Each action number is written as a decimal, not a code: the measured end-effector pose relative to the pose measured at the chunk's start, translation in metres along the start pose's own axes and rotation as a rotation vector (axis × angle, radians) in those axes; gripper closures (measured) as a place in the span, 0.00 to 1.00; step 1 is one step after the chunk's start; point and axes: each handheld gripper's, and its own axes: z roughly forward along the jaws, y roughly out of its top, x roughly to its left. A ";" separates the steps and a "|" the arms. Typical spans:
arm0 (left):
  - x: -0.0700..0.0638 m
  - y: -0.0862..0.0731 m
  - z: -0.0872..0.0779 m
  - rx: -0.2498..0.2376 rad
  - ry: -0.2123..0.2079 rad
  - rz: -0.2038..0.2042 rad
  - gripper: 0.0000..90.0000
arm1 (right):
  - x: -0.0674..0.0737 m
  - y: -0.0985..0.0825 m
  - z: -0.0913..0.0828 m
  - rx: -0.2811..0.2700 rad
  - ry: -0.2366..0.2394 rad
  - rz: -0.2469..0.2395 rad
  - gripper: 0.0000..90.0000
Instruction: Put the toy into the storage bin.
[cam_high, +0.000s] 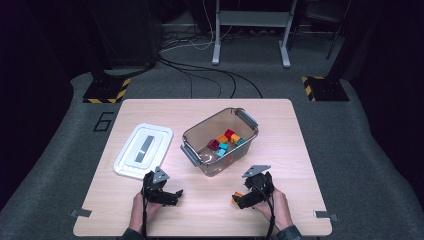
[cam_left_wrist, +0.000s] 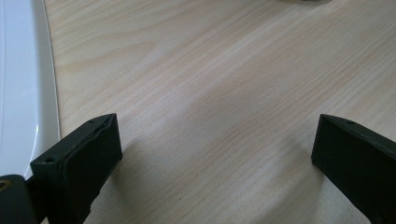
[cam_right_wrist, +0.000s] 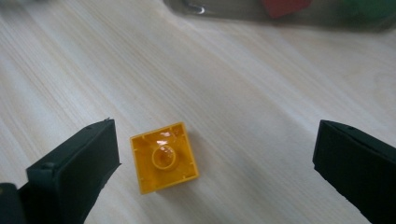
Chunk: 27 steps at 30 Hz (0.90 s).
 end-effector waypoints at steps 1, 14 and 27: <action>0.000 0.000 0.000 0.000 0.000 0.001 0.02 | 0.001 -0.001 0.002 0.004 0.003 0.000 0.00; 0.000 0.000 0.000 0.000 0.000 0.001 0.02 | 0.015 -0.009 0.016 0.046 0.040 -0.042 0.24; 0.000 0.000 0.000 -0.003 0.003 0.006 0.02 | 0.015 -0.012 0.014 0.057 0.022 -0.057 0.64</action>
